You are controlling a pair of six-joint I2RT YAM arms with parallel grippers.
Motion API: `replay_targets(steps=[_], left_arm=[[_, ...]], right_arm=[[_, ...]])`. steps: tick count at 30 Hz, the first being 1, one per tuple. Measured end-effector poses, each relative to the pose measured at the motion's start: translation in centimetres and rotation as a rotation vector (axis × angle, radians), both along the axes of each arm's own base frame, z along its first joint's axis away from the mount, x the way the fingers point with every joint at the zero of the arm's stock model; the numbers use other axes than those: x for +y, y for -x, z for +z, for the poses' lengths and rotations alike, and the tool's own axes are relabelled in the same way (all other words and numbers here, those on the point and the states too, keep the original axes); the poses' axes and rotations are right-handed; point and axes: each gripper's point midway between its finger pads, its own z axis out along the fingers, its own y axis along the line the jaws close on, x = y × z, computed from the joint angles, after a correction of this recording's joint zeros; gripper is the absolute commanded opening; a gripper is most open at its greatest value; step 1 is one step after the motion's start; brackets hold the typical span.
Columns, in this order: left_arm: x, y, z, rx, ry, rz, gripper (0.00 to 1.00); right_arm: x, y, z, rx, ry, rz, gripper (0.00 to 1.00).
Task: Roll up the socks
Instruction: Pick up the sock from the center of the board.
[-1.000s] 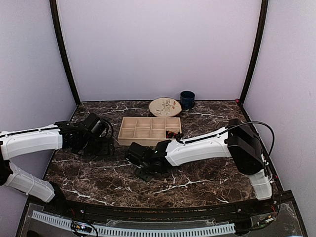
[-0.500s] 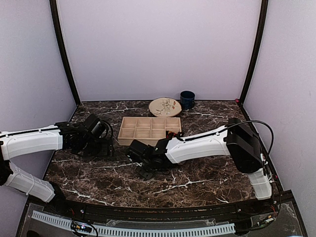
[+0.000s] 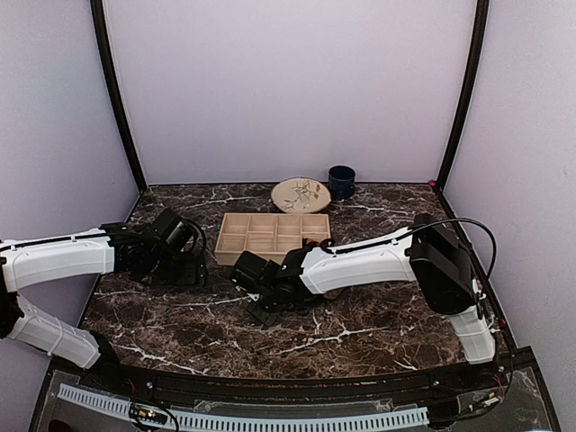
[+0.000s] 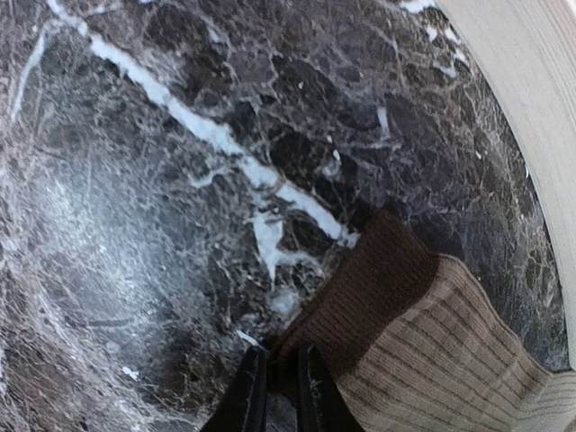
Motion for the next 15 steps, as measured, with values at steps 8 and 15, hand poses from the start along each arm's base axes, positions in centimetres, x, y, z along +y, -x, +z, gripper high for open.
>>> replay_targets(steps=[8, 15], left_arm=[[-0.1, 0.3, -0.4, 0.014, 0.005, -0.01, 0.86], [-0.1, 0.5, -0.7, 0.022, 0.005, -0.015, 0.86]], right_arm=[[-0.1, 0.2, 0.0, 0.037, -0.027, -0.024, 0.0], [-2.4, 1.9, 0.6, 0.108, -0.034, -0.048, 0.0]])
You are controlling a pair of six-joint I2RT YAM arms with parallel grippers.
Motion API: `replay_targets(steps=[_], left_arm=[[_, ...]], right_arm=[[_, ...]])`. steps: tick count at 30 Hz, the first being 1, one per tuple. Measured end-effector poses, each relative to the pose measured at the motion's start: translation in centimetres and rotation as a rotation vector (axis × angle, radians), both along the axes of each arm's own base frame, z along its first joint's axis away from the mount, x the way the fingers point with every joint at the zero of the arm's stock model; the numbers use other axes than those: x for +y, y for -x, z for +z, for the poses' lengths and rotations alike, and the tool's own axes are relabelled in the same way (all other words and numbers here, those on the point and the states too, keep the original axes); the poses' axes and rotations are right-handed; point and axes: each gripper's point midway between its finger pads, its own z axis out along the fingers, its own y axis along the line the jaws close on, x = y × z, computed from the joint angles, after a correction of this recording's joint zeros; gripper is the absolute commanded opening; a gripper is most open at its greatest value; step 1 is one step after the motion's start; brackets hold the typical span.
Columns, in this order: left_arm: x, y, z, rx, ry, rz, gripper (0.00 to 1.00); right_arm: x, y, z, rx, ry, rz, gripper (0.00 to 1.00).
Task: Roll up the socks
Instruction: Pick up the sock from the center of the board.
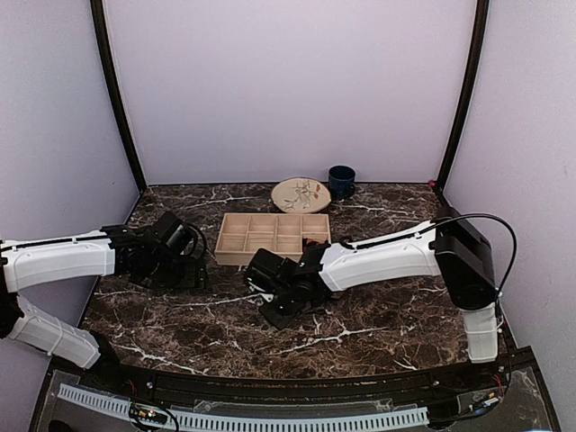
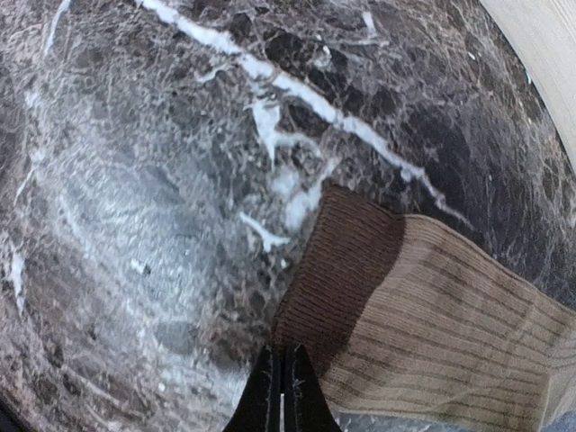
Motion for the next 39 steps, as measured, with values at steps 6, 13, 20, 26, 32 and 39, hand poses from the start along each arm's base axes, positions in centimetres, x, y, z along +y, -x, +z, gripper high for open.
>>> replay_targets(steps=[6, 13, 20, 26, 32, 39], left_arm=[[-0.3, 0.1, -0.3, 0.006, 0.011, -0.013, 0.85], [-1.5, 0.1, -0.4, -0.003, 0.058, -0.069, 0.84], [-3.4, 0.0, 0.0, -0.026, 0.123, -0.146, 0.83], [-5.2, 0.3, -0.2, -0.023, 0.115, -0.221, 0.83], [-6.6, 0.5, 0.2, -0.033, 0.115, -0.259, 0.83], [-7.8, 0.6, 0.1, -0.035, 0.098, -0.287, 0.83]], right_arm=[[-1.5, 1.9, 2.4, 0.064, -0.065, -0.006, 0.0], [-3.0, 4.4, 3.3, 0.185, -0.174, -0.028, 0.0], [-5.5, 6.5, 0.1, 0.337, -0.219, -0.11, 0.0], [-6.0, 6.8, 0.9, 0.393, -0.32, -0.166, 0.0], [-5.4, 5.8, 3.9, 0.394, -0.441, -0.181, 0.0], [-5.6, 4.7, 6.2, 0.381, -0.506, -0.192, 0.0]])
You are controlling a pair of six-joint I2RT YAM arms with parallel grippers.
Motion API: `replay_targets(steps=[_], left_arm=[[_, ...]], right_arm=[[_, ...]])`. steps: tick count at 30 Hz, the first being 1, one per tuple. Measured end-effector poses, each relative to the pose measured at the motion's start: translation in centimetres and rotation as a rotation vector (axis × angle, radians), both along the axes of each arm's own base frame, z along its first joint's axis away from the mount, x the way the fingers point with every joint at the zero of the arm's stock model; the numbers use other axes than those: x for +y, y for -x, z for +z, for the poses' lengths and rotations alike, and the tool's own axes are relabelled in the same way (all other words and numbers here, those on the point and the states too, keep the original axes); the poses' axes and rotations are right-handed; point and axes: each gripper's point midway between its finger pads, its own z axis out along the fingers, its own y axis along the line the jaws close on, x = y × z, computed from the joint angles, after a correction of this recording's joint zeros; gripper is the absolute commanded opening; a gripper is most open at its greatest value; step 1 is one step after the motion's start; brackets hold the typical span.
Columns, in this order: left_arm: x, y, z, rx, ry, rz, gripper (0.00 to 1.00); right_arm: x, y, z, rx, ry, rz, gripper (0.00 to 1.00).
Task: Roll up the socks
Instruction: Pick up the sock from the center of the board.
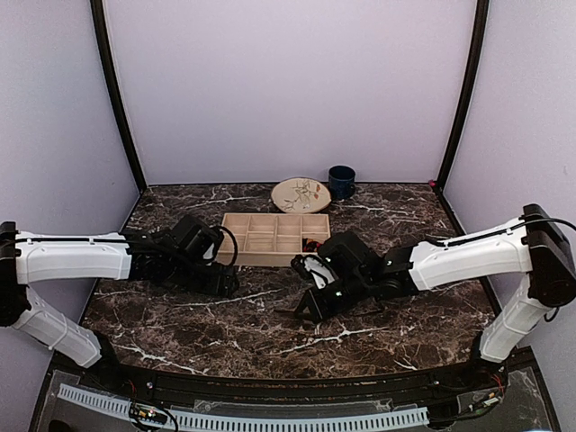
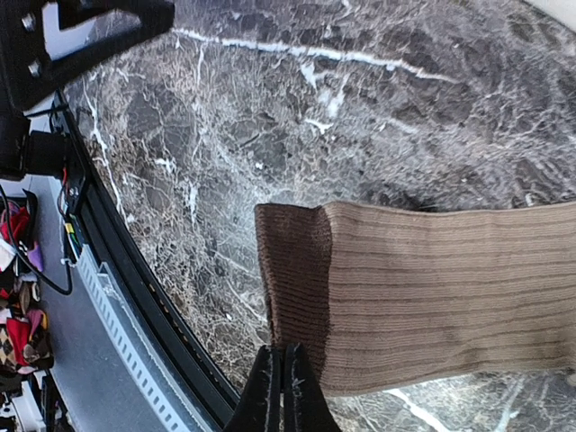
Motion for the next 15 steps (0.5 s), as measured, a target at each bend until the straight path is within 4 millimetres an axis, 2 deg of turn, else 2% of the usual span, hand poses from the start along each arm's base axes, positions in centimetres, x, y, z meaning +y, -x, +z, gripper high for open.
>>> replay_targets(steps=[8, 15], left_arm=[[-1.2, -0.2, 0.0, -0.005, -0.009, -0.014, 0.83], [-2.6, -0.6, -0.4, 0.002, -0.02, -0.03, 0.83]], right_arm=[[-1.7, -2.7, 2.6, -0.054, -0.033, -0.062, 0.0], [-3.9, -4.7, 2.4, -0.081, 0.003, -0.111, 0.0]])
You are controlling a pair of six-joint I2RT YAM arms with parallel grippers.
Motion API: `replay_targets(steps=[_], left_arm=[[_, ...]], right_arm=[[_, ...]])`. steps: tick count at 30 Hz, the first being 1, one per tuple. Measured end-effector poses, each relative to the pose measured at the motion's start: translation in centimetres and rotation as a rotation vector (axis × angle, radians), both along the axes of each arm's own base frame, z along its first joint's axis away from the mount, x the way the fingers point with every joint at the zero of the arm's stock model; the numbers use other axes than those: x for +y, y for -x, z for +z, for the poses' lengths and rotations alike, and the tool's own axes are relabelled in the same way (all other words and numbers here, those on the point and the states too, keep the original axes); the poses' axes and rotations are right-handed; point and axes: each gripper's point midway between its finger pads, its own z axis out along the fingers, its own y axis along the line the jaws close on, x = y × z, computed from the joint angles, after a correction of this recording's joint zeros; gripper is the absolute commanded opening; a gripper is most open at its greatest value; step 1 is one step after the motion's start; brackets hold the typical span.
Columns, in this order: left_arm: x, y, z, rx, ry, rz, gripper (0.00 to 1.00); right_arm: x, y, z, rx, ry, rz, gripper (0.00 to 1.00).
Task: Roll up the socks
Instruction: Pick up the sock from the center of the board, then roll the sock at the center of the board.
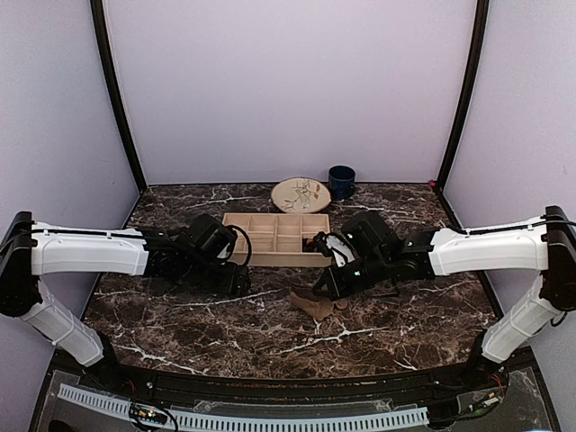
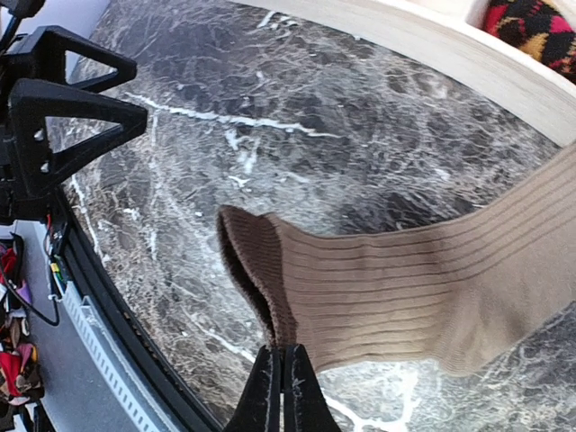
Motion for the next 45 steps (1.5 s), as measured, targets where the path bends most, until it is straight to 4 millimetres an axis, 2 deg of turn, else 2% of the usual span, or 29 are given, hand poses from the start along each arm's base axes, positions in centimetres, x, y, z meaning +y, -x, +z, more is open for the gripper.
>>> replay_targets(steps=[7, 13, 19, 32, 45], left_arm=[[-1.3, -0.7, 0.1, -0.004, 0.006, -0.01, 0.83], [-2.4, -0.9, 0.0, -0.001, 0.007, -0.033, 0.83], [-3.3, -0.9, 0.1, -0.002, 0.015, -0.053, 0.83], [-6.3, -1.9, 2.0, -0.035, 0.076, -0.12, 0.83], [-10.8, -0.1, 1.6, -0.007, 0.168, -0.306, 0.84]], right_arm=[[-2.1, -1.2, -0.5, -0.013, 0.038, -0.039, 0.0], [-3.0, -2.0, -0.8, -0.018, 0.056, -0.055, 0.0], [-3.9, -1.3, -2.3, 0.006, 0.092, -0.055, 0.0], [-4.7, -0.5, -4.4, 0.055, 0.131, -0.056, 0.0], [-5.2, -0.3, -7.0, 0.099, 0.189, -0.065, 0.0]])
